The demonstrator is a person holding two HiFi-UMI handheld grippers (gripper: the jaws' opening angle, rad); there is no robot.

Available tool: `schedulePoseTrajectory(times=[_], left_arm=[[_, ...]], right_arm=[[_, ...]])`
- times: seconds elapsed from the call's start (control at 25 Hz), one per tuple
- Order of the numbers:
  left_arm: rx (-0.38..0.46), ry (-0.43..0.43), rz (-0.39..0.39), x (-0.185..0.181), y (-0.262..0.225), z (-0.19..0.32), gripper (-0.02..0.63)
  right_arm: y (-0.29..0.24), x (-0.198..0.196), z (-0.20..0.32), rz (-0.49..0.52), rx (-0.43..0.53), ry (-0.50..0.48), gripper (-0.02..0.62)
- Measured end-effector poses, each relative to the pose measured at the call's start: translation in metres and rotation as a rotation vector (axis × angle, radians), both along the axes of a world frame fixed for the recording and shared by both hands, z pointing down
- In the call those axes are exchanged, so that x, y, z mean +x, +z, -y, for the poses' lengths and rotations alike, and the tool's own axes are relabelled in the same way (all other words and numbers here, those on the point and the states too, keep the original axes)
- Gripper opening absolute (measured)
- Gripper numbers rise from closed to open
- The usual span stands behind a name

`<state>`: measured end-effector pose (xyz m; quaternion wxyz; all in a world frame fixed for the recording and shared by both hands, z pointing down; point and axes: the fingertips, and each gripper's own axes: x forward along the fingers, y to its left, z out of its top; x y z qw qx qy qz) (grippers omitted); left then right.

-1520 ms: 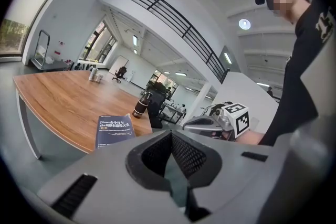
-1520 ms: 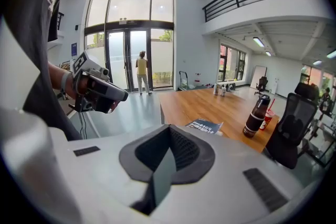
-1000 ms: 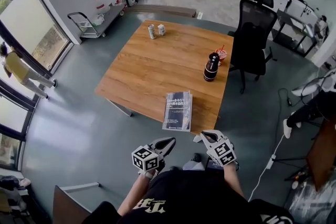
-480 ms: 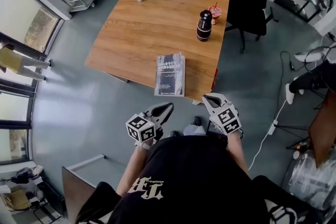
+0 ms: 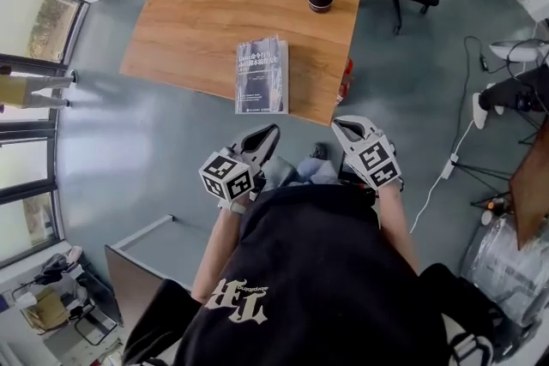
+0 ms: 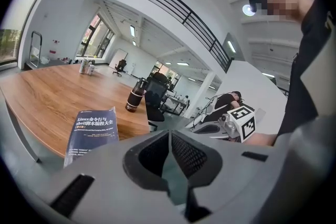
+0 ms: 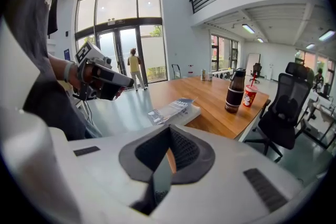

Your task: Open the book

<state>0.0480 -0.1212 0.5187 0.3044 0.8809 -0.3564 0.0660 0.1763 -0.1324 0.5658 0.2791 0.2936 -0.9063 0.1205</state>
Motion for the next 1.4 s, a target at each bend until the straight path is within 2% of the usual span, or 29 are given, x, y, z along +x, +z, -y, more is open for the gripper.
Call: schedulePoseTrajectory(times=[0.44,0.84,1.24,1.28,1.32,1.4], left_arm=[[-0.014,-0.008,-0.025,0.029,0.013,0.007,0.008],[-0.054,0.086,-0.032,0.044,0.025,-0.018,0.008],[-0.056,0.060,-0.023,0.017,0.027,-0.020,0.008],[-0.057,0.060,-0.021,0.014,0.027,-0.019,0.008],[-0.058,0.062,-0.020,0.012,0.027,-0.018,0.008],[-0.059,0.071,-0.019,0.009,0.027,-0.015,0.008]], right_arm=[[0.036,-0.005,0.038,0.029,-0.012,-0.059,-0.012],[0.093,-0.060,0.067,-0.008,-0.050,-0.125,-0.012],[0.158,-0.111,0.057,-0.194,-0.100,-0.300,-0.011],[0.164,-0.115,0.054,-0.208,-0.112,-0.316,-0.003],[0.169,-0.117,0.051,-0.220,-0.126,-0.326,0.031],[0.176,-0.120,0.049,-0.240,-0.145,-0.334,0.034]])
